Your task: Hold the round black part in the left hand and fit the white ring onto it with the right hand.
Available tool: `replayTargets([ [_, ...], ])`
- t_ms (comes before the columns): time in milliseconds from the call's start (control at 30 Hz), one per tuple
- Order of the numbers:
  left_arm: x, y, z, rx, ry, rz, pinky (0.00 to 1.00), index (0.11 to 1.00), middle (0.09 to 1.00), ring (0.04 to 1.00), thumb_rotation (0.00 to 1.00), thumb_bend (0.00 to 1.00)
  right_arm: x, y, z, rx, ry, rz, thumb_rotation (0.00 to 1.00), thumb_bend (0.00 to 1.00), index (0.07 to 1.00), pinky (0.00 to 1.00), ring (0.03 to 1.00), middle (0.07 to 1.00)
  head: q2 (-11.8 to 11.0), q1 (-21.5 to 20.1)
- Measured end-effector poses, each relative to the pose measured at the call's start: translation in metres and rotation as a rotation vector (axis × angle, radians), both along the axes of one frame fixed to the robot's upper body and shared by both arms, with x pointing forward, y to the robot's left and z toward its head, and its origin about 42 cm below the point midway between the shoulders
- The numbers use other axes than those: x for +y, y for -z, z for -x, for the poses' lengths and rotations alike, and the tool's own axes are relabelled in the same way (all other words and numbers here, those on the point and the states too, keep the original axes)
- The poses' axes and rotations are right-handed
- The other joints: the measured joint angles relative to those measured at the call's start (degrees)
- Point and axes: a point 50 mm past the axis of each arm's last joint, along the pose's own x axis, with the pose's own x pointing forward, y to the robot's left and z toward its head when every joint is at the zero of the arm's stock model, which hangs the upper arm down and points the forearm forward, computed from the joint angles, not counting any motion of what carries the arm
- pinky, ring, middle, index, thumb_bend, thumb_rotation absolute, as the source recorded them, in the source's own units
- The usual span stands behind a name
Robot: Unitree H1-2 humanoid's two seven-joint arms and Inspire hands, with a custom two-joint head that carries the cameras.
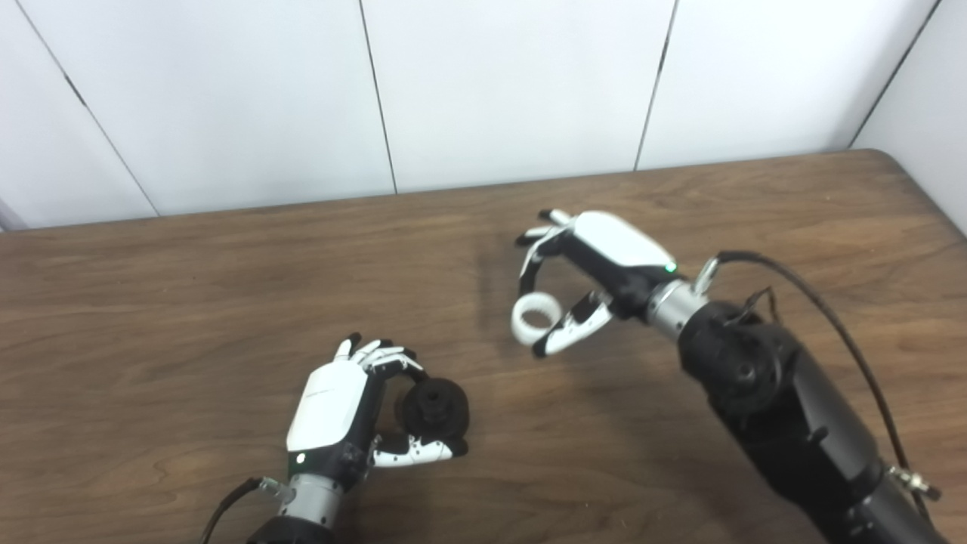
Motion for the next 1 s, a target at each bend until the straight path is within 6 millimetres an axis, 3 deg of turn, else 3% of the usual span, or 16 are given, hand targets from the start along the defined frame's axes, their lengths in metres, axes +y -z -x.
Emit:
replayTargets([
  [700, -0.019, 0.002, -0.005, -0.012, -0.005, -0.011, 1.00, 0.484, 0.775, 0.879, 0.05, 0.52, 0.032, 0.009, 0.016, 0.021, -0.112, -0.021, 0.14, 0.52, 0.483, 1.00, 1.000, 0.880, 0.88, 2.73],
  [1000, -0.024, 0.002, -0.006, -0.013, -0.005, -0.009, 1.00, 0.484, 0.772, 0.876, 0.05, 0.52, 0.035, 0.009, 0.017, 0.019, -0.125, -0.024, 0.14, 0.52, 0.484, 1.00, 1.000, 0.880, 1.14, 3.43],
])
